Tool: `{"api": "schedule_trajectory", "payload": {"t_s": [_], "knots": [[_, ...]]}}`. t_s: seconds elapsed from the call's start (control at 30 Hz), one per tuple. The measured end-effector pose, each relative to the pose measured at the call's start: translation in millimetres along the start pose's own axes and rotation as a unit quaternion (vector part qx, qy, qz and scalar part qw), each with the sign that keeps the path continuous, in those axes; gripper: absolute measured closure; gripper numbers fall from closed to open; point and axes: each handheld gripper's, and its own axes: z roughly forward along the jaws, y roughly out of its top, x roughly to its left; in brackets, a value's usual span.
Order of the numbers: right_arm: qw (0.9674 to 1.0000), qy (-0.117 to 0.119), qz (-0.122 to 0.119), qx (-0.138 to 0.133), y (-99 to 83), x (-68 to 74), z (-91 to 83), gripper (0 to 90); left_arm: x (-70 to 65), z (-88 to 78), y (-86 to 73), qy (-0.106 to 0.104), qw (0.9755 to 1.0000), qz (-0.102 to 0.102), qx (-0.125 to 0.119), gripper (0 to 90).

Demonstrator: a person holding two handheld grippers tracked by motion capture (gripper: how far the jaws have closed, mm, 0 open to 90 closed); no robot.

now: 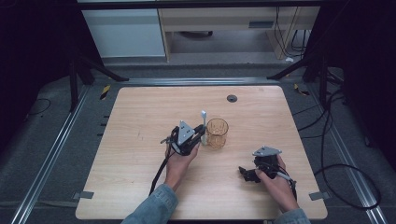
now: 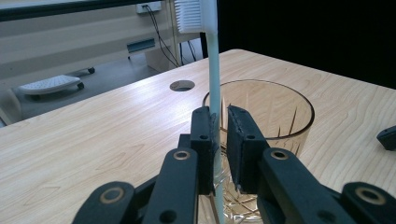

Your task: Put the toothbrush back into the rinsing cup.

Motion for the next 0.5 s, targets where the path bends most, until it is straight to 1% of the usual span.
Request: {"api": "schedule_trajectory", "payload": {"t_s": [0.3,0.47,0.5], "knots": [[1.0,0.0,0.0,0.0,0.0,0.0,0.0,0.4,-0.2,-0.4,-0.4,-0.001,1.0,0.001,0.004,79.7],[1.0,0.0,-0.001,0.0,0.0,-0.1,0.0,0.4,-0.4,-2.0,-0.1,-0.001,1.0,0.001,0.01,78.2],[1.0,0.0,-0.001,0.0,0.0,0.0,0.0,0.4,-0.9,-2.8,0.4,-0.003,0.9999,0.003,0.013,77.9]]}}
